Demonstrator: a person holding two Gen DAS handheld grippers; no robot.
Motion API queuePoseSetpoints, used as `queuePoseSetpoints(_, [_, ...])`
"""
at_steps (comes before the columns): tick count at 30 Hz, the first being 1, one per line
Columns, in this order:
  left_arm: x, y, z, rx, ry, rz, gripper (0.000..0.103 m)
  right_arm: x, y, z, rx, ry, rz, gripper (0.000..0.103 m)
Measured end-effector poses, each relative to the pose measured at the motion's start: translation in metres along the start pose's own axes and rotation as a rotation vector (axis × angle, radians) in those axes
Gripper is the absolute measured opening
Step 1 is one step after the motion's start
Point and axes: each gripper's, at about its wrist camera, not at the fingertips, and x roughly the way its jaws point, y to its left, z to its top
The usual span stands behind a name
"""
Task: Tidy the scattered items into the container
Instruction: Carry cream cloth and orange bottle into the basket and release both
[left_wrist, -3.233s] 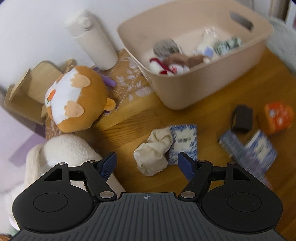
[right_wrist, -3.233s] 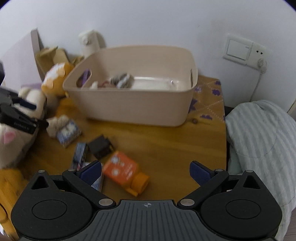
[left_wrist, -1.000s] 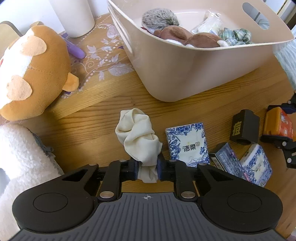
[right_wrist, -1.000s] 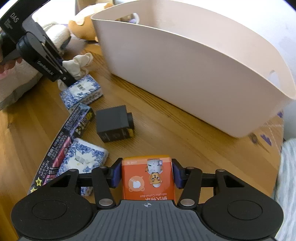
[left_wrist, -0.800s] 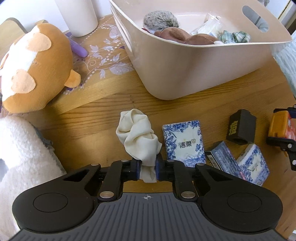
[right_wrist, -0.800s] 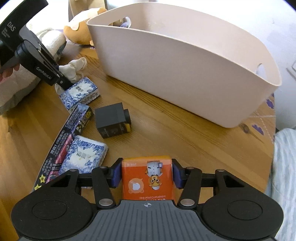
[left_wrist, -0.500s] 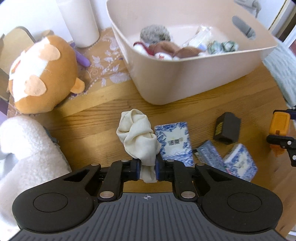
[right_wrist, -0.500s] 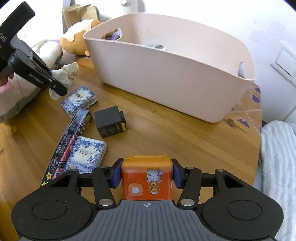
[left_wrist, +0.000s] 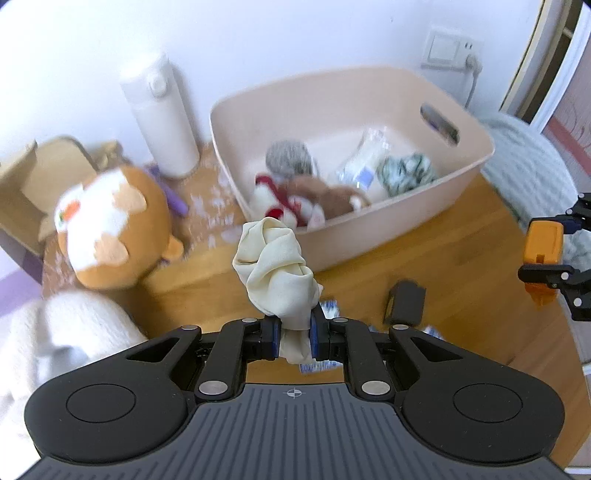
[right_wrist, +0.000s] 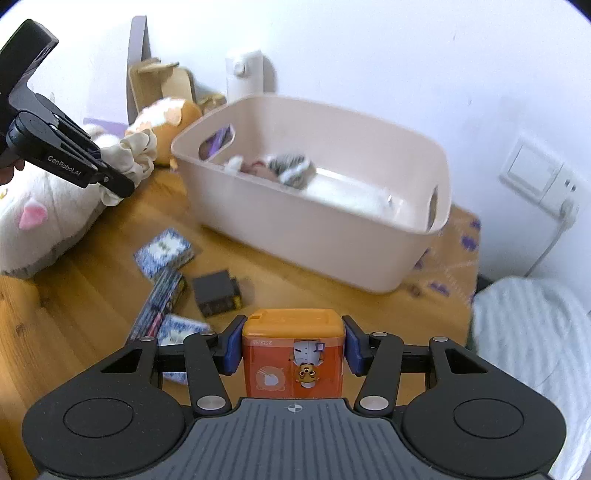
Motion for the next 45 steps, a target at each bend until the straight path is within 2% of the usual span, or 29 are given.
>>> queuePoseSetpoints(11, [-0.031,-0.005,0.04,0.027,-0.115,0.008,0.015,-0.028,-0.022,0.045,-0.004,-0.11,-0.062,0.05])
queuePoseSetpoints(22, [-0.022,-0.023,0.079,0.061,-0.159,-0.011,0.015,-0.016,-0.039,0.085,0.024,-0.166,-0.092,0.05])
queuePoseSetpoints(32, [0.022,-0.023,0.107,-0.003,-0.131,0.001,0.015,0.026,-0.059,0.112,0.062,-0.158,-0.125,0.05])
queuePoseSetpoints(45, [0.073,-0.027,0.114,-0.019,-0.051,-0.018,0.015,0.084,-0.081,0.116,0.19,-0.112,-0.147,0.05])
